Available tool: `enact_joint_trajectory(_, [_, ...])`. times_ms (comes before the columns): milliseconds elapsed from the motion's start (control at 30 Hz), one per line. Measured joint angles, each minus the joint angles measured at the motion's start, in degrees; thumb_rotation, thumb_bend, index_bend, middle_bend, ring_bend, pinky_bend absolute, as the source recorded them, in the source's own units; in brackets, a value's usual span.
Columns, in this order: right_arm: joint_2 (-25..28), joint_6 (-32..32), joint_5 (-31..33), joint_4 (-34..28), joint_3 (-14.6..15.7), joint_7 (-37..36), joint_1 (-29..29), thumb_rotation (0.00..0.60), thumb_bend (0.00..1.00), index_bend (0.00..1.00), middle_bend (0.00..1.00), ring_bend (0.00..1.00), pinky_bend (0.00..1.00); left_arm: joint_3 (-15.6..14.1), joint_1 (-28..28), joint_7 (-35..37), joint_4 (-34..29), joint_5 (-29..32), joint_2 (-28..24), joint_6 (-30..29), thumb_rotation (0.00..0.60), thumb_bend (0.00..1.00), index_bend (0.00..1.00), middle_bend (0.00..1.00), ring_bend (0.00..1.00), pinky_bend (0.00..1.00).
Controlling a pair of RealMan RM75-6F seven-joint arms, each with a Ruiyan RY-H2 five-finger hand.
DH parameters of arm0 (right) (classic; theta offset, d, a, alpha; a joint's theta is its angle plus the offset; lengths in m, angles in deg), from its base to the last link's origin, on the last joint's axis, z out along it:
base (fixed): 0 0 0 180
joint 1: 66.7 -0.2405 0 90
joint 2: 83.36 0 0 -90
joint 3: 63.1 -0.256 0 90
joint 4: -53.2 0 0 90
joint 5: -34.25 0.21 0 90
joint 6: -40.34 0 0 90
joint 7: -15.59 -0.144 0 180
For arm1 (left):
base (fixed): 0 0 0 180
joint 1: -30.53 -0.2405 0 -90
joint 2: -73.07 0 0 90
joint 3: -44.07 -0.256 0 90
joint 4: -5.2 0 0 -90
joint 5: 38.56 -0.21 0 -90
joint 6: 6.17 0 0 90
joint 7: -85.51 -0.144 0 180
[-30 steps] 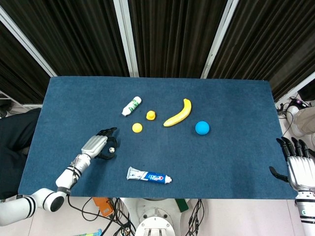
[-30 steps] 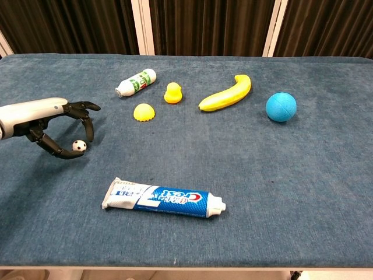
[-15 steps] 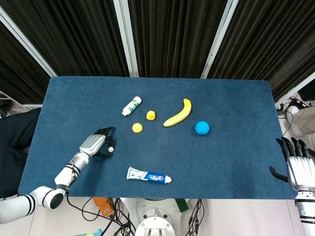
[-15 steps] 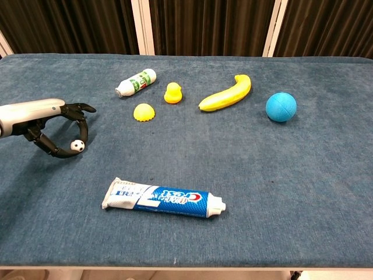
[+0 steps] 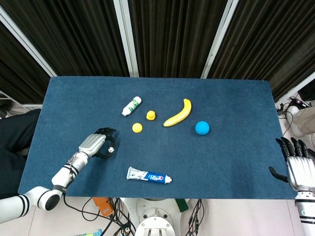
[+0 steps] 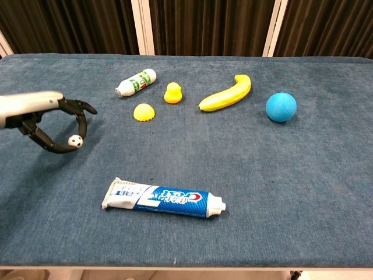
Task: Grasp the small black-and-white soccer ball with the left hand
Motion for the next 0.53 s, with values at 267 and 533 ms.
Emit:
enact_joint_trajectory(267, [0.03,0.06,-0.16,-0.20,0.16,0.03,0.02,0.600,0.35,0.17,0.16,0.08,0.00,1.64,1.71,-4.69,-18.09,1.13,-11.47,0.54,0.600,0.35,0.59,0.10,0.00,0.06])
enact_joint_trajectory(533, [0.09,-0.04,-0.09,-0.26,0.14,-0.25,0.11,0.600,0.35,0.17,0.16,0.08,0.00,5.71,4.69,-3.65,-34.37,2.17,-25.66,3.35,0.600,0.35,0.59,0.10,0.00,0.06])
